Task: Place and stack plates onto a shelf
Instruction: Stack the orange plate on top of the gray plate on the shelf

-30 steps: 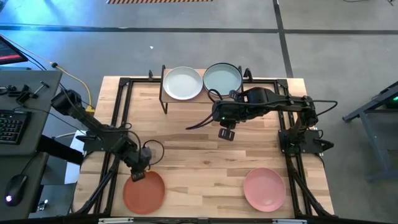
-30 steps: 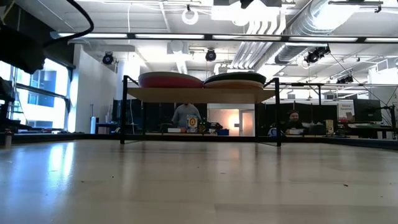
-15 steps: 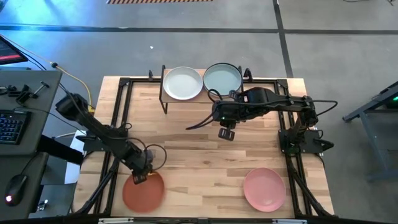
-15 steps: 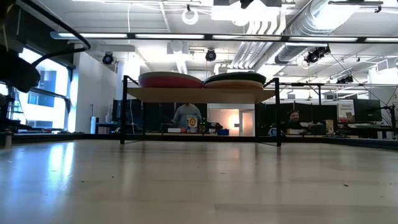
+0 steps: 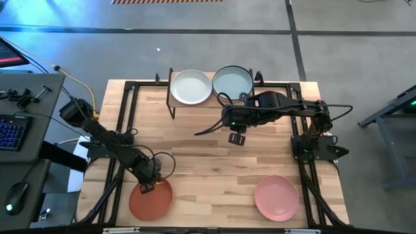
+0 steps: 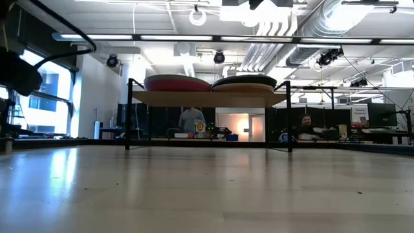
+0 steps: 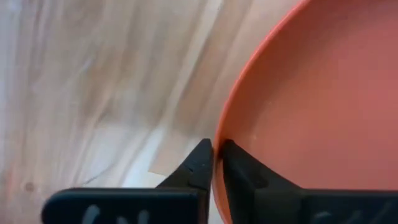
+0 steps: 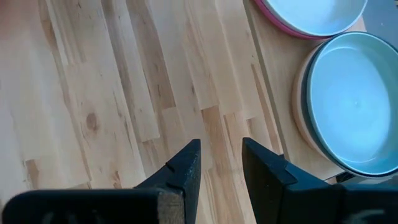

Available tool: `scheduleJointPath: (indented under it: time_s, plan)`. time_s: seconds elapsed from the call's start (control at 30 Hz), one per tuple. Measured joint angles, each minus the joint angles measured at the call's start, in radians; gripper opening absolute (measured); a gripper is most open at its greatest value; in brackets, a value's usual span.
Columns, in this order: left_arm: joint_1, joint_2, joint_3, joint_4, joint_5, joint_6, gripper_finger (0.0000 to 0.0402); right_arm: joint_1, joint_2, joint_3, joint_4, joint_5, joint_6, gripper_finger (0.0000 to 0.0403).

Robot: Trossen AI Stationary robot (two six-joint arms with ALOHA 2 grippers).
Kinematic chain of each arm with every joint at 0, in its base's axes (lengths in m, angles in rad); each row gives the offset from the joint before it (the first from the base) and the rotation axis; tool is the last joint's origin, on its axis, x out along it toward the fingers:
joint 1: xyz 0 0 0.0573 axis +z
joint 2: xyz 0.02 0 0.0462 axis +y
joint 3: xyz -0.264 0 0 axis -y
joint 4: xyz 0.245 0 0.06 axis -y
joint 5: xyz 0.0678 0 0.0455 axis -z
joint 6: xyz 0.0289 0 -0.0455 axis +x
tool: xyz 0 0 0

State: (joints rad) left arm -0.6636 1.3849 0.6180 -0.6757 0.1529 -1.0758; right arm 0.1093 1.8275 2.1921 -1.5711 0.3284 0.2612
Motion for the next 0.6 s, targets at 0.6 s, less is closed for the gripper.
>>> scheduleJointPath:
  time_s: [0.6]
  plan:
    - [0.081, -0.104, 0.095, -0.134, -0.031, 0.138, 0.0001, 0.0, 0.0, 0.0, 0.0, 0.006, 0.01, 0.0097]
